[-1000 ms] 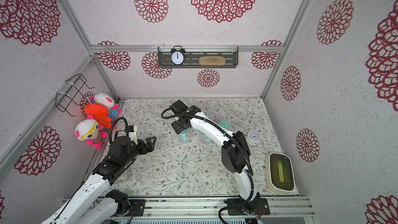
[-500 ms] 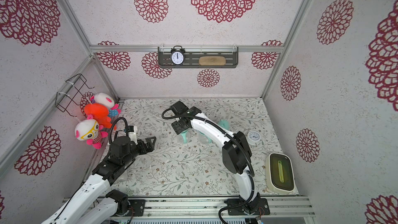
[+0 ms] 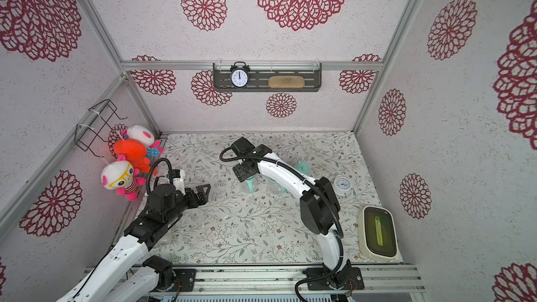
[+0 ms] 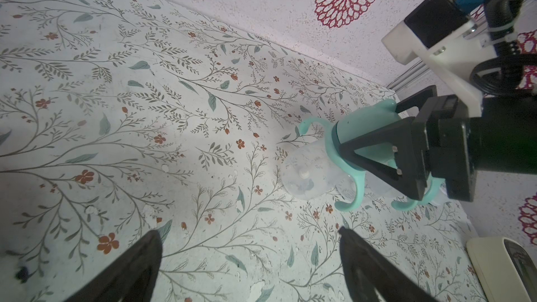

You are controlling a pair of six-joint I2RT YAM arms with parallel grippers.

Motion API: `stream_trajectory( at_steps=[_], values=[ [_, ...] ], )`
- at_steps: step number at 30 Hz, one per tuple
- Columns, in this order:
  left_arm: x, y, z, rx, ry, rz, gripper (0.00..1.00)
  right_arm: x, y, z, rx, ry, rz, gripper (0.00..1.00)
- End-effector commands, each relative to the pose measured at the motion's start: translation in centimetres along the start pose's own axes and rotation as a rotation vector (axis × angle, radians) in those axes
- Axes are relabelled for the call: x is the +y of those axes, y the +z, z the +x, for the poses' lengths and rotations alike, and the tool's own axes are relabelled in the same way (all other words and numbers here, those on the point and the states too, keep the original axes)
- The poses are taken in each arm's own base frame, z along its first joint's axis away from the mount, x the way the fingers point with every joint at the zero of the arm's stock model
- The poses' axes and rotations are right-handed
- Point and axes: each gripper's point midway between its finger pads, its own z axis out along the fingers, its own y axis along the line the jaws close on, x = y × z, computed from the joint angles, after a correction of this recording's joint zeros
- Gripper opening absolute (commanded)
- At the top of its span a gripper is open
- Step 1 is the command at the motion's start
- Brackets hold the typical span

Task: Assemble the baby bottles
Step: Close the lid on the baby bottle, then reset both arms

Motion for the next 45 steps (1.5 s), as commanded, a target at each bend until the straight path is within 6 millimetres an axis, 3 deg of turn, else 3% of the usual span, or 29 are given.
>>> stream_trajectory(
  at_steps=[1,13,21,28,36,45],
  values=[
    [0.0,-0.2,-0.8,-0.026,-0.003,-0.006,0.98,-0.8,-2.2,-1.4,-0.046,0.009,0.001,0.78],
    [0.1,-0.2,-1.1,-0.027,0.017,-0.017,0.98,-0.4,-3.9,-2.8,-0.127,-0.013,-0.032,0.87],
    [0.1,-0.3,-1.7,-0.028,0.045,-0.035,0.98,-1.0,-7.1,-4.0,-0.224,-0.033,-0.024,0.93],
    [-0.2,-0.2,-2.7,-0.024,0.089,-0.052,0.98,-3.2,-12.1,-3.2,-0.369,-0.003,0.039,0.95],
    [0.1,-1.3,-5.3,-0.08,0.155,-0.12,0.98,-8.2,-17.1,1.9,-0.482,0.076,0.209,0.98],
    [2.6,-4.3,-9.3,-0.294,0.384,-0.301,0.97,-14.4,-18.4,12.3,-0.619,0.298,0.351,0.98]
  ],
)
